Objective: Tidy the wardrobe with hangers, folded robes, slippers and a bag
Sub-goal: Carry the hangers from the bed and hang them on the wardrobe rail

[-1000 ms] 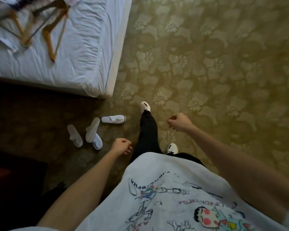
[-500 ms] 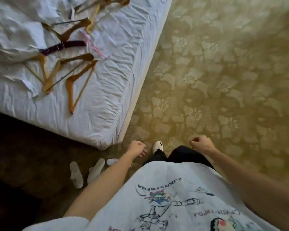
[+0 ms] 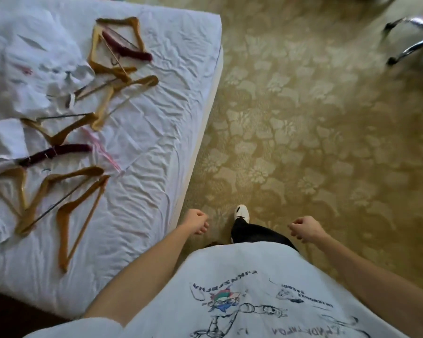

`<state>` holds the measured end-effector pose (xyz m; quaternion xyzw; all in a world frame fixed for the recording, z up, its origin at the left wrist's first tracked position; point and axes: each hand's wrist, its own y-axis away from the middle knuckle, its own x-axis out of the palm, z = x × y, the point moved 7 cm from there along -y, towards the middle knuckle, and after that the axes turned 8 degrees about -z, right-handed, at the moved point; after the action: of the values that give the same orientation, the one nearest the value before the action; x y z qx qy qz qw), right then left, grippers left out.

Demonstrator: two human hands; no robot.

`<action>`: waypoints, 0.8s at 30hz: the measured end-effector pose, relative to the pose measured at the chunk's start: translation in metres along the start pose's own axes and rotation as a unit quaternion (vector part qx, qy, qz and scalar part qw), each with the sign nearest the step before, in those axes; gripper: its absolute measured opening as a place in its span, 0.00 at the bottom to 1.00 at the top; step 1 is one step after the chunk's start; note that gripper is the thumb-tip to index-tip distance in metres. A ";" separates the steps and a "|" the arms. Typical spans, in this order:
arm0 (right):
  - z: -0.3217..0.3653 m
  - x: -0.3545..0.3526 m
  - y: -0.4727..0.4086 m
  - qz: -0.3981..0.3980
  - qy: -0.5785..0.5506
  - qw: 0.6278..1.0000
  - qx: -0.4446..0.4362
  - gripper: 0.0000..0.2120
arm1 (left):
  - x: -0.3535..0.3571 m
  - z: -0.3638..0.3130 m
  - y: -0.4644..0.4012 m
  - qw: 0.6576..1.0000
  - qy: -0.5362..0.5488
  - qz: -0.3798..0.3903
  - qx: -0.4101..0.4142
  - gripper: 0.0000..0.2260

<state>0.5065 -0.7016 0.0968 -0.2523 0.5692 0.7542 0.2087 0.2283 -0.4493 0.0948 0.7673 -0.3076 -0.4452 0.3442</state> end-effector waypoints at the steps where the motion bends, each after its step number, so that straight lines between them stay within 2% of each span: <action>1: 0.024 -0.014 -0.014 0.003 0.009 1.000 -0.014 0.10 | -0.011 -0.007 -0.010 1.000 0.003 -0.005 -0.017 0.08; 6: 0.176 -0.057 -0.070 0.038 0.041 0.991 -0.119 0.11 | -0.066 -0.032 -0.048 0.993 0.041 -0.058 -0.089 0.09; 12: 0.360 -0.070 -0.110 0.093 0.073 0.961 -0.252 0.10 | -0.108 -0.059 -0.105 0.984 0.077 -0.072 -0.146 0.07; 18: 0.496 -0.095 -0.188 0.105 0.147 0.935 -0.305 0.10 | -0.148 -0.124 -0.200 0.972 0.146 -0.066 -0.173 0.08; 22: 0.569 -0.151 -0.251 0.099 0.204 0.929 -0.292 0.10 | -0.192 -0.209 -0.257 0.965 0.189 -0.071 -0.170 0.08; 24: 0.608 -0.188 -0.283 0.084 0.233 0.924 -0.291 0.11 | -0.221 -0.266 -0.285 0.965 0.209 -0.071 -0.140 0.08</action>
<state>0.7372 -0.0459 0.1364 -0.4219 0.3767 0.8211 -0.0765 0.4219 -0.0462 0.0677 0.8074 -0.1081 -0.3372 0.4720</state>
